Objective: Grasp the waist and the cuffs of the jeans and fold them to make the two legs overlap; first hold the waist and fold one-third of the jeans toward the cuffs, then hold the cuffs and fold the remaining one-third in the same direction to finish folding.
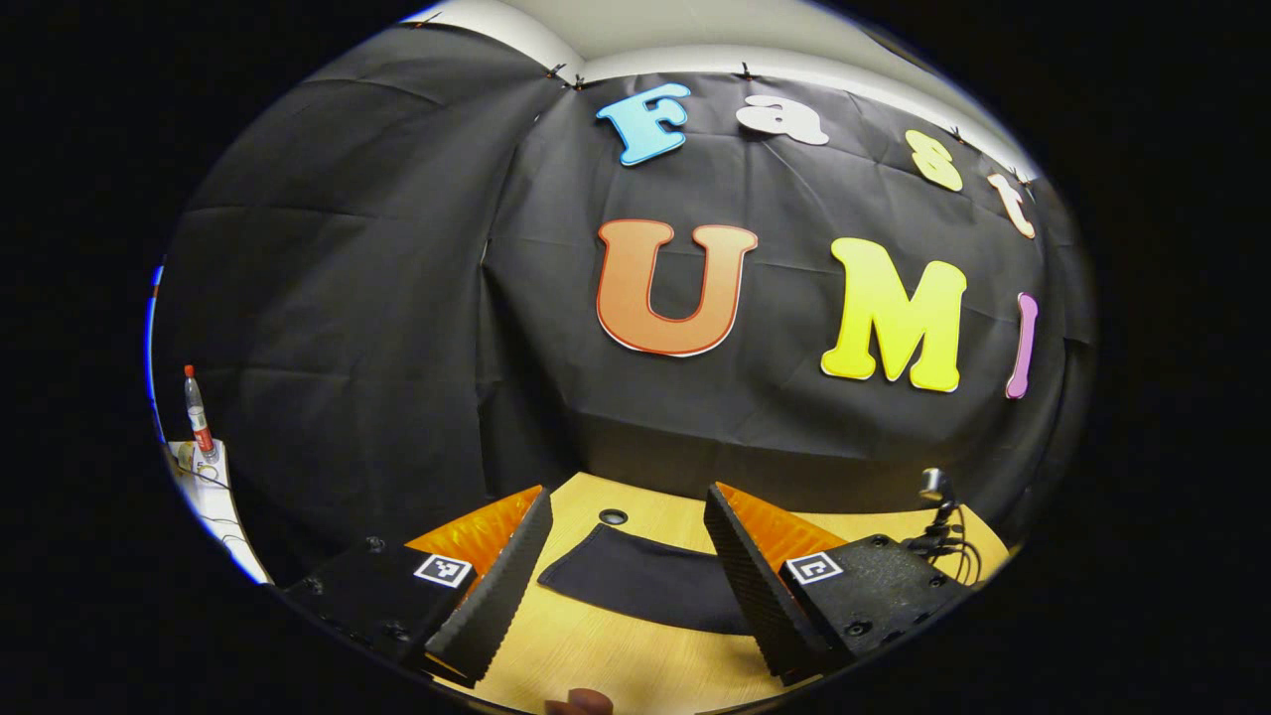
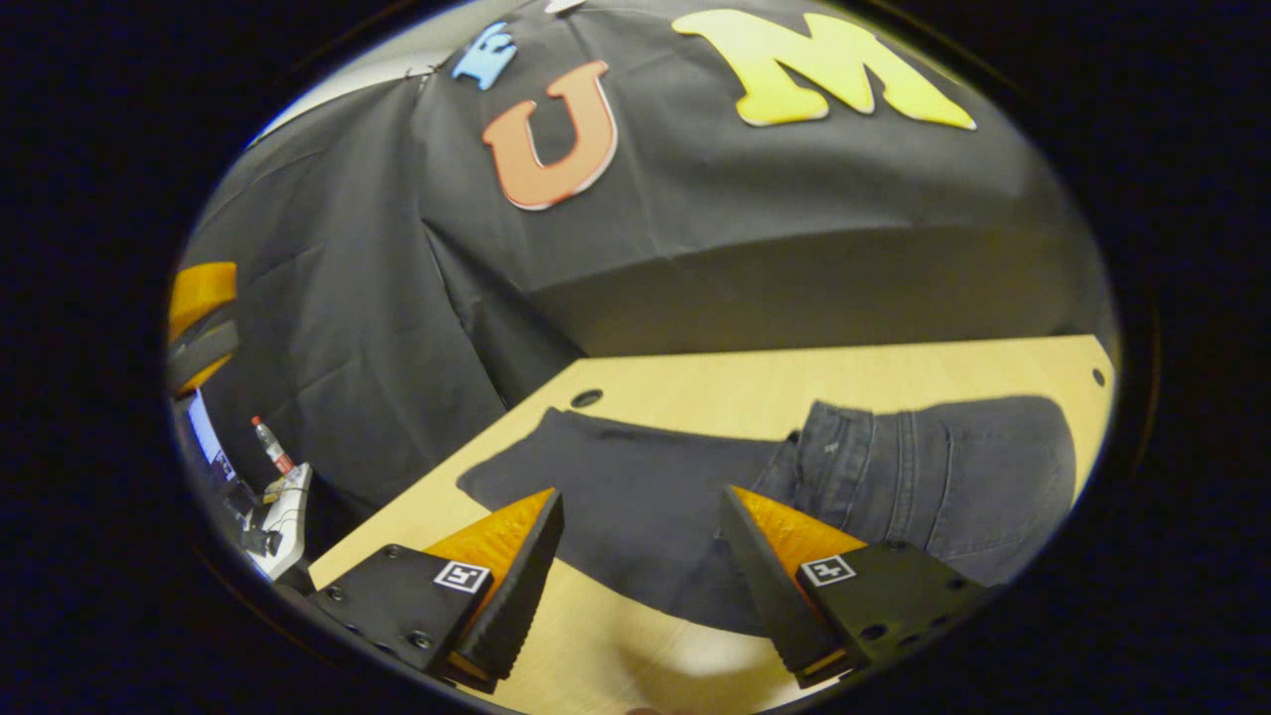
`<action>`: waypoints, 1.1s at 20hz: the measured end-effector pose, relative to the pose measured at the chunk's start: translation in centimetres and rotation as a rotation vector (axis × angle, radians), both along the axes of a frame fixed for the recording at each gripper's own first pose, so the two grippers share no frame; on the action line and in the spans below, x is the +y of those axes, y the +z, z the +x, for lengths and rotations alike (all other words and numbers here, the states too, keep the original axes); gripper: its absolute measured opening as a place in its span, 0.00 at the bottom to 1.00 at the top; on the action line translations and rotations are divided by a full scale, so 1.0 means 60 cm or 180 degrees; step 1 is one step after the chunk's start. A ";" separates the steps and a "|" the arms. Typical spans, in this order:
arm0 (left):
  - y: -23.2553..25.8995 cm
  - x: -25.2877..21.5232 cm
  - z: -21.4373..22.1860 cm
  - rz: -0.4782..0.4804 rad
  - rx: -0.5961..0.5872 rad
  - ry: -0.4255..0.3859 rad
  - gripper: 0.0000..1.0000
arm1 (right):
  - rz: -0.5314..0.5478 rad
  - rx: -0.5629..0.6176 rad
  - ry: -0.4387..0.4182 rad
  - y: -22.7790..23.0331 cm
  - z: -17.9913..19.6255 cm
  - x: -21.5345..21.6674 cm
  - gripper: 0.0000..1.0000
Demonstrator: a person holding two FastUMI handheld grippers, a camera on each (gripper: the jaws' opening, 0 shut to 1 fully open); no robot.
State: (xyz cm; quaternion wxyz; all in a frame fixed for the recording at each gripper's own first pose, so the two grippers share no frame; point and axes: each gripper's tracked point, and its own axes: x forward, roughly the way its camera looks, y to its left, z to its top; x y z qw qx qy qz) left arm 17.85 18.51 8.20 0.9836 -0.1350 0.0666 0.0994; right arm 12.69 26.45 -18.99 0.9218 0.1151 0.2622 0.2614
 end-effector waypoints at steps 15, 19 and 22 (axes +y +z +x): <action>-0.280 -0.017 0.103 -0.1825 0.0917 0.0074 0.99 | -0.0143 -0.1438 -0.0971 0.347 0.053 -0.327 0.90; -0.374 -0.041 0.114 -0.2779 0.1379 0.0214 0.99 | -0.0243 -0.1526 -0.1362 0.375 0.041 -0.426 0.99; -0.406 -0.035 0.131 -0.3367 0.1420 0.0399 0.99 | -0.0318 -0.1550 -0.1626 0.386 0.027 -0.494 0.90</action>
